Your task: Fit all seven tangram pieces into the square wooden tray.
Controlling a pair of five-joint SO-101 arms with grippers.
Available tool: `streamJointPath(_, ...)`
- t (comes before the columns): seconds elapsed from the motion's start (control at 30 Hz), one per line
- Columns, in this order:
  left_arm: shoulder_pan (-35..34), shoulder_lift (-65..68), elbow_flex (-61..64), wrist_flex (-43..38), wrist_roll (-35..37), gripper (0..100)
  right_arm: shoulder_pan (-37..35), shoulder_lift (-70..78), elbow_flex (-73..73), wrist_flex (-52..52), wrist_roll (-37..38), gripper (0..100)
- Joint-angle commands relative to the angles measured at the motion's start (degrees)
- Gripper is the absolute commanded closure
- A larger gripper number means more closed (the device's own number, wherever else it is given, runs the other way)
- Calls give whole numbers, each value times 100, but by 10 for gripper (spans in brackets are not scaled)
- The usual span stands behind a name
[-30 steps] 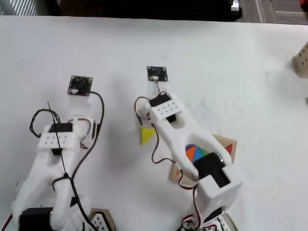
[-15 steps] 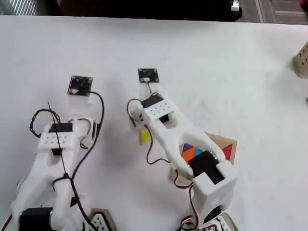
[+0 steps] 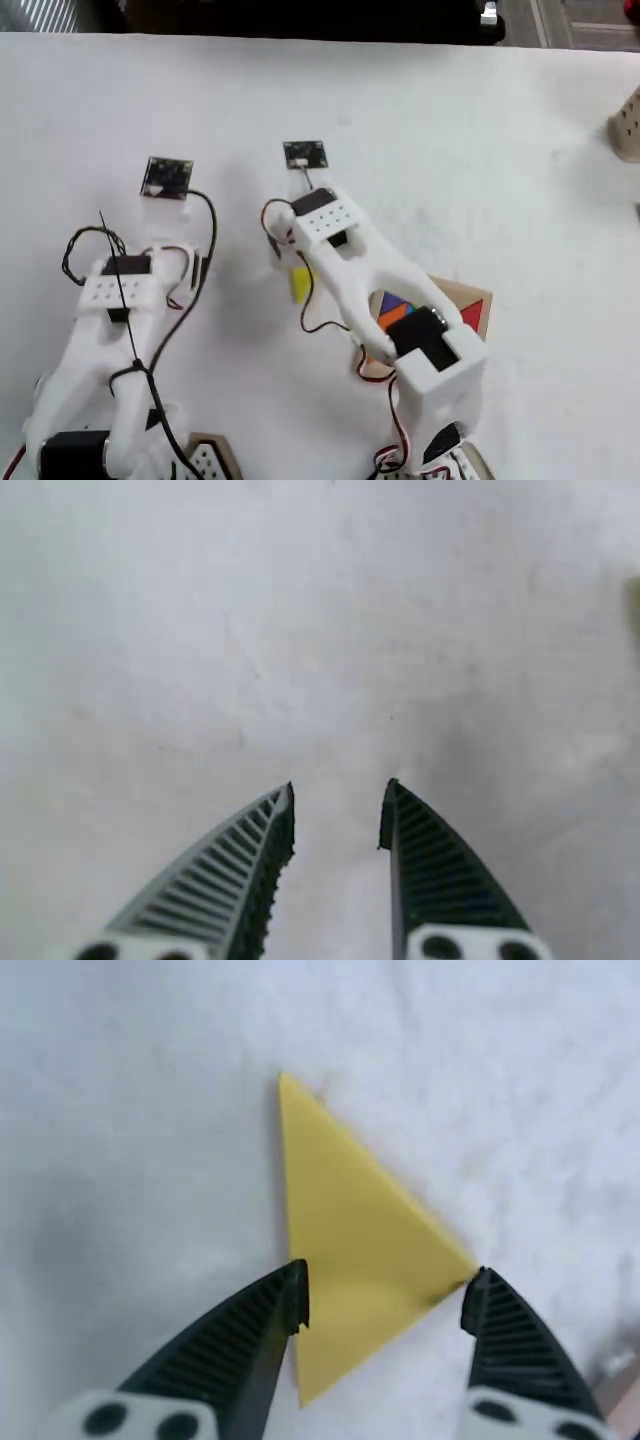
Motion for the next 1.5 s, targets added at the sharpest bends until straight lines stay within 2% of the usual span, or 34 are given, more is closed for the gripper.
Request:
streamJointPath(0.0, 92, -207, -44, -123, -62, 849, 40, 268, -554, 198, 123, 701)
streamJointPath(0.13, 92, -207, -44, -123, -62, 849, 31, 602, -1090, 655, 141, 689)
streamJointPath(0.27, 92, -207, -44, -123, -62, 849, -22, 646, -1345, 857, 343, 717)
streamJointPath(0.5, 75, -207, -44, -123, -62, 849, -101, 708, -1389, 778, 659, 720)
streamJointPath(0.83, 75, -207, -44, -123, -62, 849, -189, 848, -1380, 760, 712, 724)
streamJointPath(1.07, 84, -207, -44, -123, -62, 849, -180, 866, -1398, 787, 712, 871)
streamJointPath(1.13, 84, -207, -44, -123, -62, 849, -189, 866, -1398, 796, 712, 852)
streamJointPath(1.3, 84, -207, -44, -123, -62, 849, -189, 796, -1626, 1095, 1178, 708)
streamJointPath(1.47, 92, -207, -44, -123, -62, 849, -189, 840, -1741, 1209, 1222, 721)
